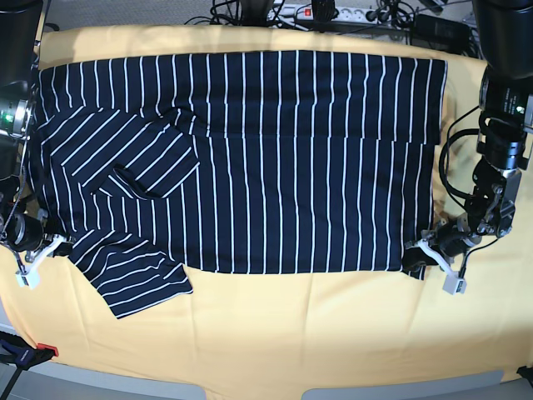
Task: Fold the T-shirt properly
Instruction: 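Pull the pinched shirt edge away from the robot with both grippers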
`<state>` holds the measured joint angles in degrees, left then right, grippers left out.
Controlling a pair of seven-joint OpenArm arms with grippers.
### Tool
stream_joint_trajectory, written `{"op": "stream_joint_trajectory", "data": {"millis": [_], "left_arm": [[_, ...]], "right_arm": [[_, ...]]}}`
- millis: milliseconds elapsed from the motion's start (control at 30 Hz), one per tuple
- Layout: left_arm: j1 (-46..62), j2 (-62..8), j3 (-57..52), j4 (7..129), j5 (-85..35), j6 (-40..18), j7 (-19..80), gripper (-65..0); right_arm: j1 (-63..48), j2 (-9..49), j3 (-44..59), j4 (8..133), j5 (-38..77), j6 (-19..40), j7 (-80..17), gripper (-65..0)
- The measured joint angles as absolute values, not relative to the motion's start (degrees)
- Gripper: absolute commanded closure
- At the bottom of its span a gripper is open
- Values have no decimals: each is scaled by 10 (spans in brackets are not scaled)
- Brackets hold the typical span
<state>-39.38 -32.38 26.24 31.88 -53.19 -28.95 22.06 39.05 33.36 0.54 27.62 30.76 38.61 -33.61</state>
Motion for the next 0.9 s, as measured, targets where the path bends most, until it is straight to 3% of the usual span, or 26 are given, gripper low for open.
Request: {"op": "stream_joint_trajectory", "data": {"millis": [400, 900], "left_arm": [[-399, -320, 263, 318, -473, -279, 164, 0], [-470, -309, 266, 314, -446, -254, 147, 0]], "right_arm": [[392, 329, 5, 276, 229, 324, -245, 0], [459, 329, 5, 274, 203, 317, -233, 0]]}}
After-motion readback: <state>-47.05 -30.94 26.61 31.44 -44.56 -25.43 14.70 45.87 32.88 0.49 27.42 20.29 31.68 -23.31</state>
